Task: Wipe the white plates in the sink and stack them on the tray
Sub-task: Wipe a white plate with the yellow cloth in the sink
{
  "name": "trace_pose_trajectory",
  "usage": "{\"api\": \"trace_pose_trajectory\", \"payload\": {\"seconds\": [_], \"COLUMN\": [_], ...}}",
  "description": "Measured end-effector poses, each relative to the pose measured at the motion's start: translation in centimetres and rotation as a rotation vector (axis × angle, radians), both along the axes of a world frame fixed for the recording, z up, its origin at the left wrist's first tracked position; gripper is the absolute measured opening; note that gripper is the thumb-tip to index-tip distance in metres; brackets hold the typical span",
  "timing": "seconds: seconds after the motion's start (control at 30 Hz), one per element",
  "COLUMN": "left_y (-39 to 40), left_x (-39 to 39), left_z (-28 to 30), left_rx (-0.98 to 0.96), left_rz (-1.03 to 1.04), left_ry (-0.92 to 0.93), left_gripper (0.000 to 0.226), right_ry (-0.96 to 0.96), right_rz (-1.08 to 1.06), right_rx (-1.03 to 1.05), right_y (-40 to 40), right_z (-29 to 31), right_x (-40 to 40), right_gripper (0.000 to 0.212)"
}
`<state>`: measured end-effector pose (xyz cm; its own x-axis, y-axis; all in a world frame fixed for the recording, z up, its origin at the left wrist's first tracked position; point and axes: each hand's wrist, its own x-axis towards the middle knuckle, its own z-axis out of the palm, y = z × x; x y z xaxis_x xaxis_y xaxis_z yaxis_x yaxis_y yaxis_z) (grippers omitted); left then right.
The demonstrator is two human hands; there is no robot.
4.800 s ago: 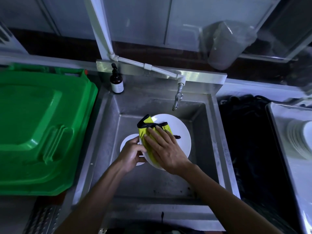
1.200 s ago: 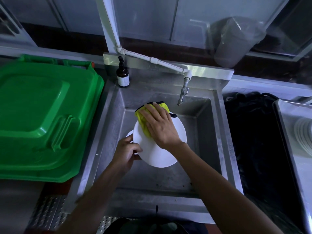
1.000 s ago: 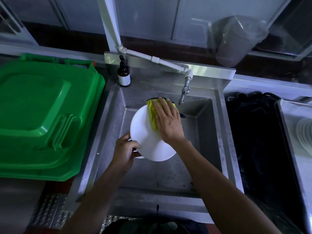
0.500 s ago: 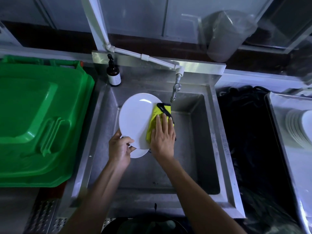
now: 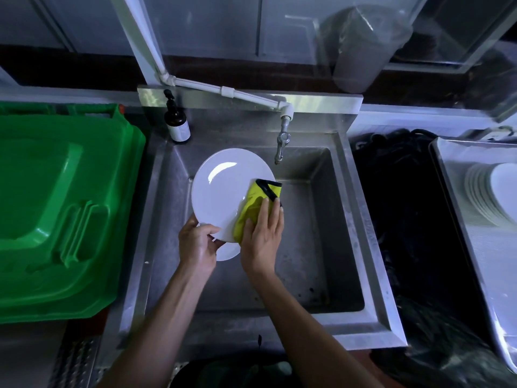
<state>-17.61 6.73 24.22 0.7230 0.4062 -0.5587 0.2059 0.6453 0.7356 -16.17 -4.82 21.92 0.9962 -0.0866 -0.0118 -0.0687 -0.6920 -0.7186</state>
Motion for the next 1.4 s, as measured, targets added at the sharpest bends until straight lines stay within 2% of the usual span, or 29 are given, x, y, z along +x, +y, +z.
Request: {"api": "trace_pose_trajectory", "payload": {"seconds": [0.13,0.23,0.37,0.6,0.8,0.93,1.07,1.23,1.4], "left_y": [0.6,1.5,2.9,4.9,6.0,6.6,7.0,7.6,6.8], "left_x": [-0.2,-0.3,-0.1,0.6,2.1,3.2,4.4,5.6,6.1], "left_z": [-0.4,-0.4,-0.3,0.6,1.8,2.7,3.3,3.6,3.5], "left_rx": [0.004,0.028,0.092,0.259,0.402,0.527,0.627,0.774,0.921], "left_rz": [-0.047,-0.107,-0.183,-0.39,-0.54,-0.622,-0.671,-0.754,-0.871], "left_ry": [-0.014,-0.006,0.019,0.059,0.099,0.084,0.034,-0.015,-0.035], "left_gripper": [0.047,0.042,0.037,0.035,0.037,0.039,0.05,0.044,0.035], "right_ry": [0.068,0.097,0.127,0.133,0.083,0.086,0.053,-0.032,-0.18], "right_rz": [-0.103,-0.097,-0.024,0.024,0.138,0.205,0.22,0.288,0.417], "right_rx": [0.217,0.357,0.393,0.334,0.238,0.2,0.175,0.133,-0.08], "right_y": [-1.4,-2.8,-4.6,-5.9,-6.8,-7.2,-7.4,-7.3,-6.8], "right_z": [0.2,0.6,1.2,2.5,3.7,4.4,4.9,5.8,6.4], "right_x": [1.7,3.3,4.9,7.0,8.2,8.8,9.2,9.4,9.4], "right_gripper": [0.06,0.059,0.05,0.034,0.037,0.028,0.016,0.019,0.034]}}
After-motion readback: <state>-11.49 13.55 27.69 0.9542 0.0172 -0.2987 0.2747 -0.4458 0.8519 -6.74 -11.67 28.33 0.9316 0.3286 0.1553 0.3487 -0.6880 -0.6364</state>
